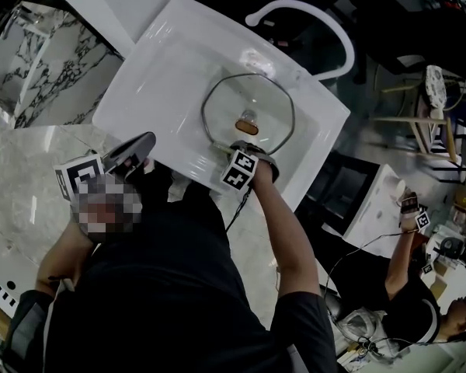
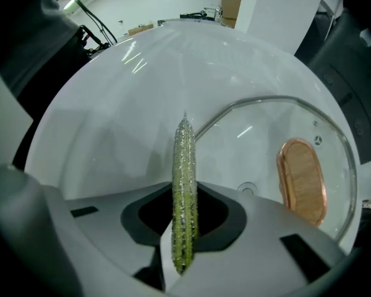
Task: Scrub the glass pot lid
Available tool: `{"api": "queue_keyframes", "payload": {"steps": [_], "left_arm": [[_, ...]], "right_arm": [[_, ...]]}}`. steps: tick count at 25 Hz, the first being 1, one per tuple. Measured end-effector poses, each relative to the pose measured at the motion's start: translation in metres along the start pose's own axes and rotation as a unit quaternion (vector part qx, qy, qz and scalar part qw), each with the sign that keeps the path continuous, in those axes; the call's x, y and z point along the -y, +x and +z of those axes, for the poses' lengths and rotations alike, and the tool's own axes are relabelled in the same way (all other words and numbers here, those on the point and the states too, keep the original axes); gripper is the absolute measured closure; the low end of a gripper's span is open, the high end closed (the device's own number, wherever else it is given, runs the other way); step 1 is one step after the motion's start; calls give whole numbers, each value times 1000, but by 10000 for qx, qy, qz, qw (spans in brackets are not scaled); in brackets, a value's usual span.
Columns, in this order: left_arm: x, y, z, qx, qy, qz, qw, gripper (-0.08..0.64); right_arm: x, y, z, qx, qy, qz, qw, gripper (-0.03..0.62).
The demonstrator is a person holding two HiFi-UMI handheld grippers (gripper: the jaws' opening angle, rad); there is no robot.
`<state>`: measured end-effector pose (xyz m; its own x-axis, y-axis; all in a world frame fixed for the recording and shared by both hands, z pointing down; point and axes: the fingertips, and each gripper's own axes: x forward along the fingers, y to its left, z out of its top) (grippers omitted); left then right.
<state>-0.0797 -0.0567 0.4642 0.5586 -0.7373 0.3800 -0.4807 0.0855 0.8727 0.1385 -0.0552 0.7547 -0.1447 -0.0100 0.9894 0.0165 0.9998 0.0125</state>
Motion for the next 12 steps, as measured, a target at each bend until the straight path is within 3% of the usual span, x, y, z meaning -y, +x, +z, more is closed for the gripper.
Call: {"api": "queue_keyframes", "payload": {"steps": [4, 6, 8, 12], "left_arm": [[-6, -10, 6, 129, -28, 96, 9999, 560], [-9, -17, 12, 192, 31, 190, 9996, 560], [-14, -22, 13, 311, -156, 119, 9993, 560], [-21, -34, 18, 487, -297, 90, 9983, 560]], "right_arm": [[7, -16, 22, 215, 283, 28, 9994, 526], [24, -32, 49, 599, 579, -210, 9963, 526], [45, -43, 74, 873, 843, -508, 9913, 526], [86, -47, 110, 953, 1191, -1136, 9817, 526]]}}
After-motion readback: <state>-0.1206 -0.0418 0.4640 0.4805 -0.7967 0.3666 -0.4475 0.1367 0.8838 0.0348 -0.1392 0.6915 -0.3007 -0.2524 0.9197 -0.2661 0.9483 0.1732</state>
